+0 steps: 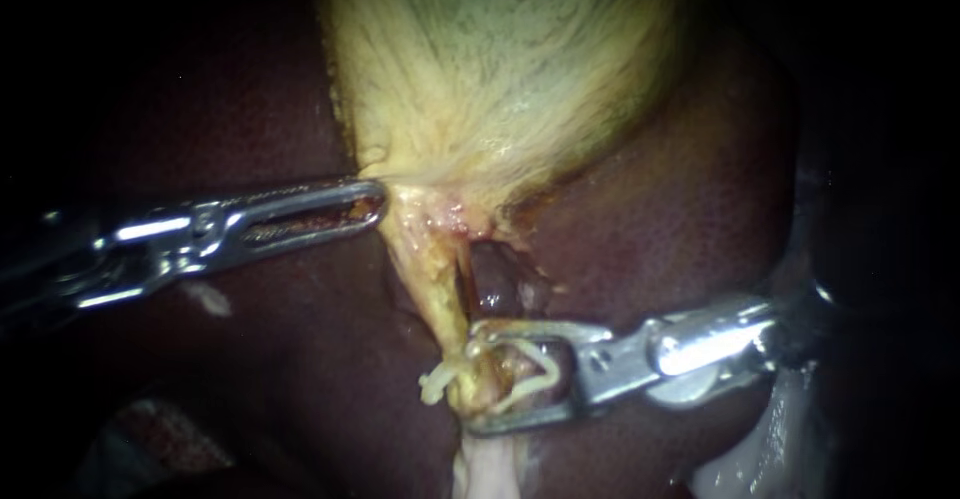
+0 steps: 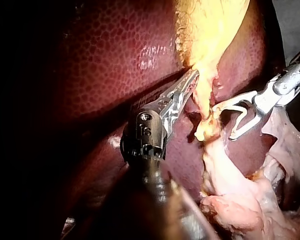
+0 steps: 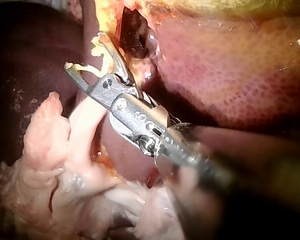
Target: Clipping second clip left tube
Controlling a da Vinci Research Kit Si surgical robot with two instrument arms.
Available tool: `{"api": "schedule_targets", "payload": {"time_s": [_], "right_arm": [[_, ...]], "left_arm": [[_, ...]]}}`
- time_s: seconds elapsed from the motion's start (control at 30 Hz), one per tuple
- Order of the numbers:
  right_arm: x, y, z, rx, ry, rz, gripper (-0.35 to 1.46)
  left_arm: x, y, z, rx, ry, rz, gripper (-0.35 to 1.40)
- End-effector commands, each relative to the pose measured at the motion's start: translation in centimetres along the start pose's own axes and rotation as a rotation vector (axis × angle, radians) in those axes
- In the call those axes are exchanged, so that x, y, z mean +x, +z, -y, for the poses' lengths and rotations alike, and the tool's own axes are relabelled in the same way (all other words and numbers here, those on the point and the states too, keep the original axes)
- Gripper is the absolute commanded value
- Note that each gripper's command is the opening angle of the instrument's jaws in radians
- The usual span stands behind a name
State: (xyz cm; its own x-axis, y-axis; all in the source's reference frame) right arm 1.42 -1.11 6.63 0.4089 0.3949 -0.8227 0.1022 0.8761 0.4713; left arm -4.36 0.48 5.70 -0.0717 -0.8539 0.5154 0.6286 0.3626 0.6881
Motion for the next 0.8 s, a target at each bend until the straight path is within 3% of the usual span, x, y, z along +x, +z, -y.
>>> {"api": "schedule_targets", "payload": {"time_s": [0.03,0.2,0.47,0.67,0.8], "right_arm": [[-0.02,0.00,-0.04,-0.001,0.003,0.003,0.59],[-0.13,0.02,-0.20,-0.001,0.015,0.030,0.58],[-0.33,0.01,-0.42,-0.068,0.015,0.112,0.58],[-0.35,0.05,-0.47,-0.081,0.016,0.122,0.58],[-0.36,0.19,-0.42,-0.086,0.012,0.123,0.59]], "left_arm": [[0.00,-0.01,0.01,-0.002,0.001,0.000,-0.35],[0.01,-0.06,0.04,-0.004,0.002,0.001,-0.35],[0.04,-0.10,0.08,-0.009,0.003,0.004,-0.35],[0.05,-0.12,0.13,-0.005,0.003,0.002,-0.35],[0.05,-0.11,0.18,-0.001,0.002,0.004,-0.35]]}}
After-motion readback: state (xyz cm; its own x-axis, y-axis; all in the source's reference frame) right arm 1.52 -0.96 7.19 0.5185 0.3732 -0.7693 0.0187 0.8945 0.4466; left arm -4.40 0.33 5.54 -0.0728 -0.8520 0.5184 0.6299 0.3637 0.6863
